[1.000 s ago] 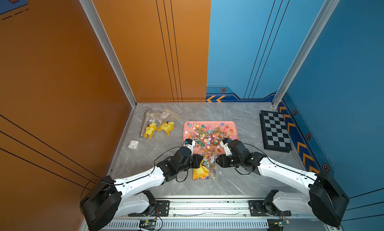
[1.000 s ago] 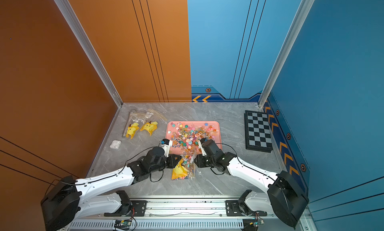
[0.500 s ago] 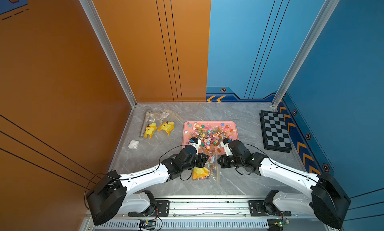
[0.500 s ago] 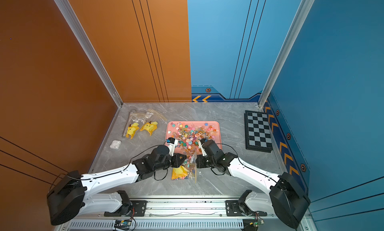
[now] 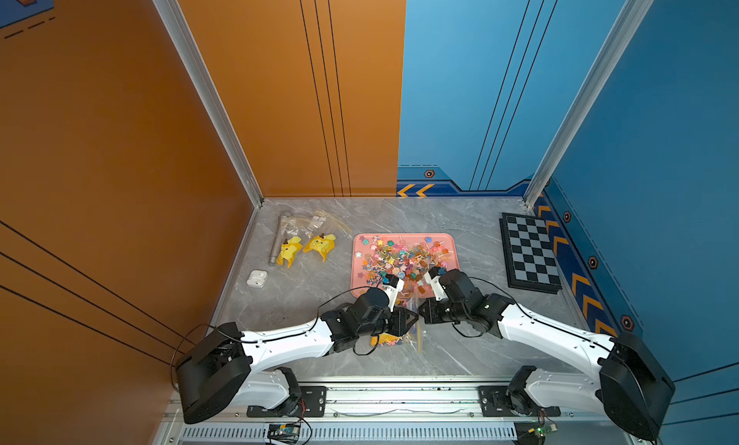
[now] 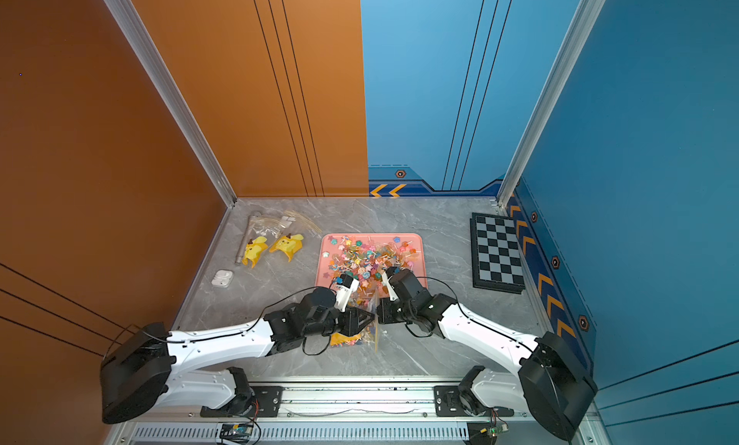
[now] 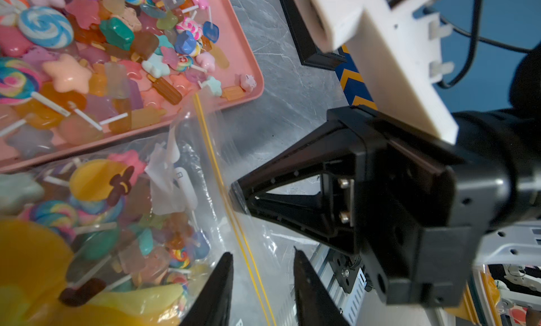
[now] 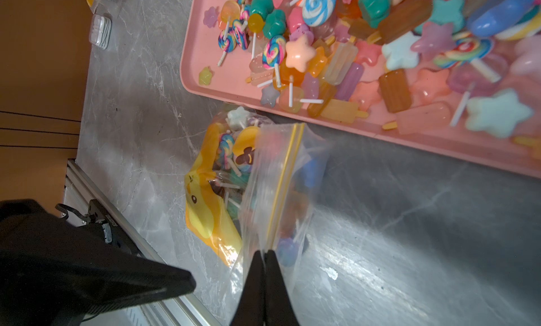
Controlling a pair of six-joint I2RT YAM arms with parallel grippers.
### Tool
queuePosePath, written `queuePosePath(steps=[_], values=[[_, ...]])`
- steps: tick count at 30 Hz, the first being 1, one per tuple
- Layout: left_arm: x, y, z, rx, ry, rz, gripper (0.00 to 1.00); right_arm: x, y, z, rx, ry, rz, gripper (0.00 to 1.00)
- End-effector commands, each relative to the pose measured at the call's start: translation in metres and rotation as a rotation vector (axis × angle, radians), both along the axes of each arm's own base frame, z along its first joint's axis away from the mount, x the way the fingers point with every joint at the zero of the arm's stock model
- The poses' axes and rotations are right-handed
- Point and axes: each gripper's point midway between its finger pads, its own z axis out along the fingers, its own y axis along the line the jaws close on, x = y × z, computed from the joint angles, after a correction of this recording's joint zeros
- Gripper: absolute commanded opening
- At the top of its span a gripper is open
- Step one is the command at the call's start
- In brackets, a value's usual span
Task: Pour candies out of the ziploc bag
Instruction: Open the ziploc bag at the center of the board.
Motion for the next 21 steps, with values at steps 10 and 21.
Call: queuePosePath(steps=[10,21], values=[[0.002,-0.01,-0.023,0.047,0.032,0.005,0.37,-0.004,0.002,0.005,0.053,0.006,-0.011,0.0],[0.003,-0.015,-0.009,0.018,0.008,-0.009,0.37,-0.004,0.008,0.002,0.068,0.017,-0.008,0.0]])
